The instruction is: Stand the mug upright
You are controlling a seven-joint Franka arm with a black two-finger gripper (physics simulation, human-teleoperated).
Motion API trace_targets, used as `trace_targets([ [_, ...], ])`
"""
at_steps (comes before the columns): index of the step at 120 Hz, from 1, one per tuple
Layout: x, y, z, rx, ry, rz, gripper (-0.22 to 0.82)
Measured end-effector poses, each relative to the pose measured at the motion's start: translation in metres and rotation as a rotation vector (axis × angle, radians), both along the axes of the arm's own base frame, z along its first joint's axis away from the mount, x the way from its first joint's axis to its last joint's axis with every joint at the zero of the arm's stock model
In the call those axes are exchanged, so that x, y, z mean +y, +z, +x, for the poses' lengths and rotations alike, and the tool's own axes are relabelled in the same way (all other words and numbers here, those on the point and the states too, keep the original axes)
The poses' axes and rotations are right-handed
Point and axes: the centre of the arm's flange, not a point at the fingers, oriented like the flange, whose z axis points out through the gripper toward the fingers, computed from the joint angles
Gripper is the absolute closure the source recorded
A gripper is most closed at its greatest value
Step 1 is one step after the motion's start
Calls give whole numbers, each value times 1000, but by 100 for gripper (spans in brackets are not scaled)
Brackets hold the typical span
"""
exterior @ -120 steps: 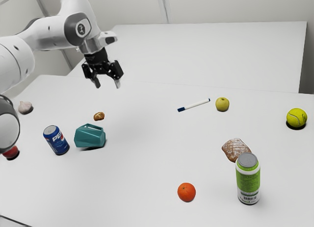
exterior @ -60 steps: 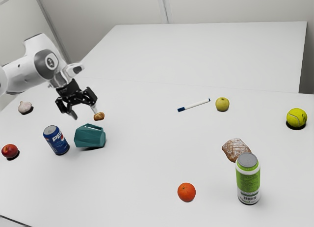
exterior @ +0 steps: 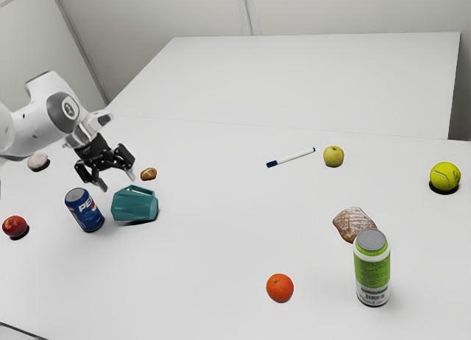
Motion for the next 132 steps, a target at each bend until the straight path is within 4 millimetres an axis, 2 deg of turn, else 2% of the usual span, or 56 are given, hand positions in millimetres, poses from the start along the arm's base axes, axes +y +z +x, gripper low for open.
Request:
trace_targets([
  [27, 6, -12, 4, -48, -25, -26, 0],
  [61, 6, -30, 0, -74, -50, -79, 0],
  [132, 8, -51, -8, -92, -91, -115, 0],
])
